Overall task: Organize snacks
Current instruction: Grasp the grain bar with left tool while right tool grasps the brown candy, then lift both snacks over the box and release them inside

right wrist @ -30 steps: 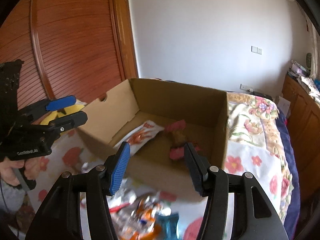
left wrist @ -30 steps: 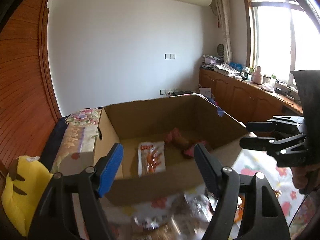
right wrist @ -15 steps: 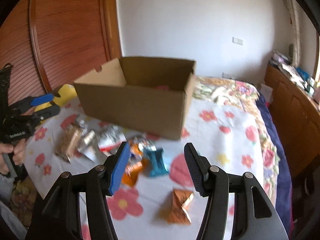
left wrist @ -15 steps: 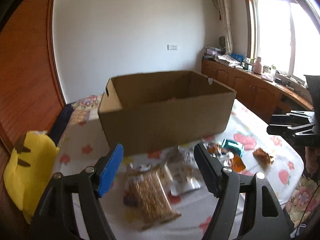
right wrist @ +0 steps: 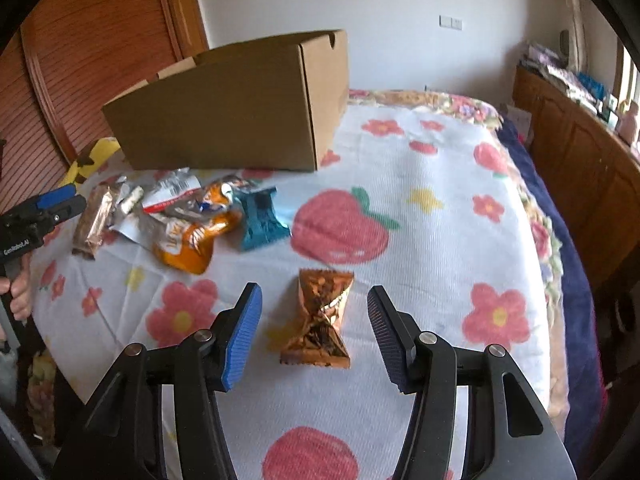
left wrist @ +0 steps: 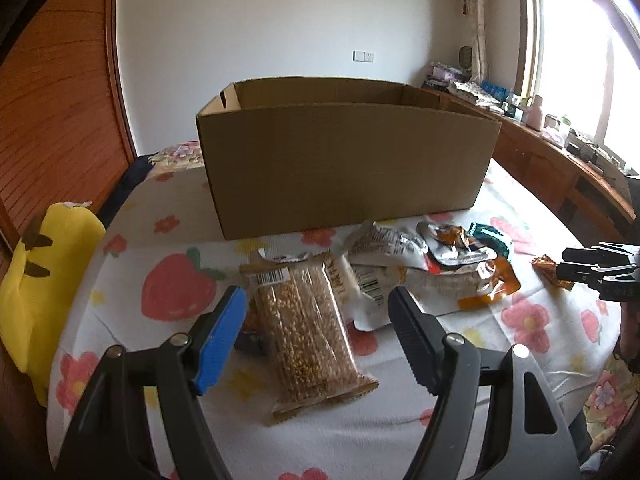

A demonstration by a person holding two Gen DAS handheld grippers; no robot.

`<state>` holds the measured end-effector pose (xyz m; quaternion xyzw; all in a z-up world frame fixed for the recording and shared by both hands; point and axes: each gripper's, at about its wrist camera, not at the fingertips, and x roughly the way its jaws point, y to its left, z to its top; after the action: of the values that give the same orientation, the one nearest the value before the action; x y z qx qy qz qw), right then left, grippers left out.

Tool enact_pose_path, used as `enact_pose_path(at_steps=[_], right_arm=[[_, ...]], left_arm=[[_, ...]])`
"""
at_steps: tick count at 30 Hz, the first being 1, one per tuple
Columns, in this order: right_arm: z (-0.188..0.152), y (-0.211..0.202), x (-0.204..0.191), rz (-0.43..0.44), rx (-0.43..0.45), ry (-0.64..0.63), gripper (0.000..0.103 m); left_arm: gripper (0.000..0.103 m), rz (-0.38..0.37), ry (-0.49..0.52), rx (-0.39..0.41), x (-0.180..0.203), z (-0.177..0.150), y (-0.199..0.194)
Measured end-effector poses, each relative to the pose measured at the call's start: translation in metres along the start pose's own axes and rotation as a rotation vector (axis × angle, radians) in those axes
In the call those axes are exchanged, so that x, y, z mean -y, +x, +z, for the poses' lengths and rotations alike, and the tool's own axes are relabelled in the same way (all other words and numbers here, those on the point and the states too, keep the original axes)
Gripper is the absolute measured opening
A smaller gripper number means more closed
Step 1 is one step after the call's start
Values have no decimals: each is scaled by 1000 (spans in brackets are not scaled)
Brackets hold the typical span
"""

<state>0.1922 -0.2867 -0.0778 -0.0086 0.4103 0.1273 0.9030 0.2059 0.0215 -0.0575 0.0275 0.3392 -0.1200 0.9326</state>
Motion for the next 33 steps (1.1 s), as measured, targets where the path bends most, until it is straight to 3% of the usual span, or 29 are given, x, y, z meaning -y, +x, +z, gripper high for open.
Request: enact_pose_path(at_steps=[8, 13, 25, 33], right_arm=[[-4, 14, -2, -33, -34, -13, 50], [-2, 19, -4, -79, -34, -41, 30], [-5, 20, 4, -56, 6, 0, 28], [-5, 21, 0, -68, 4, -12, 28]], left_arm=[[74, 15, -21, -31, -3, -6, 10], [74, 37, -27, -52, -4, -10, 17], [72, 32, -58, -93, -11, -13, 28], [51, 36, -63, -107, -13, -13, 32]])
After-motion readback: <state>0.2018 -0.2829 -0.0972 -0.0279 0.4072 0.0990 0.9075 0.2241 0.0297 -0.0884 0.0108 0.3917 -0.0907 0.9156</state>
